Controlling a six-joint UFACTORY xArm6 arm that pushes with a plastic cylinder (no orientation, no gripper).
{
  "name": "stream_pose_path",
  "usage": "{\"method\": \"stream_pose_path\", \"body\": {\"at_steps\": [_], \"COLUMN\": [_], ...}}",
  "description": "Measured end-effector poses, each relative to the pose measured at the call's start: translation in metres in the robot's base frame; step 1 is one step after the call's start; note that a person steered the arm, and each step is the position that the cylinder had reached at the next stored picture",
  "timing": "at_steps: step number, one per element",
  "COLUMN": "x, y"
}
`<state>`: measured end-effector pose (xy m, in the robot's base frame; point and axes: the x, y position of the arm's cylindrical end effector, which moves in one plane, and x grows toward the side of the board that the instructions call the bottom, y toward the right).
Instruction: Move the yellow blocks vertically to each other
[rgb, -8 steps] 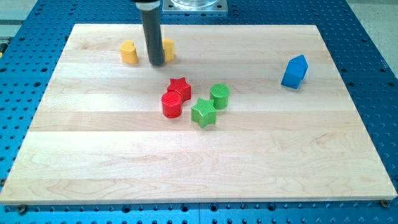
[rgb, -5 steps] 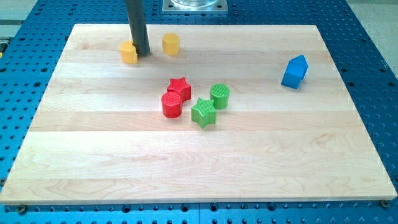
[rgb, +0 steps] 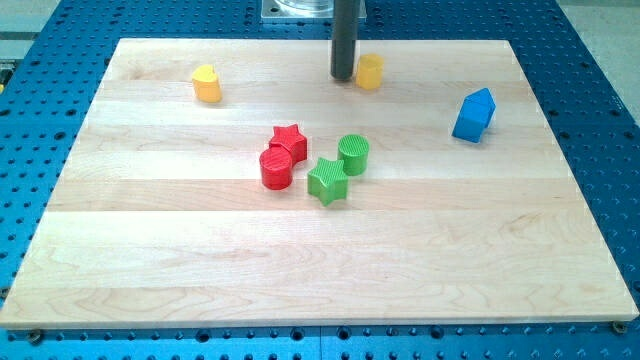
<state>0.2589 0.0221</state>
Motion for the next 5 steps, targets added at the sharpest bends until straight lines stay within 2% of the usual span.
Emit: {"method": "stream_pose_path", "body": {"at_steps": [1,2,3,5], "x": [-0.003,-0.01,-0.013,0.026], "y": [-0.083,-0.142,-0.176,-0.204]}}
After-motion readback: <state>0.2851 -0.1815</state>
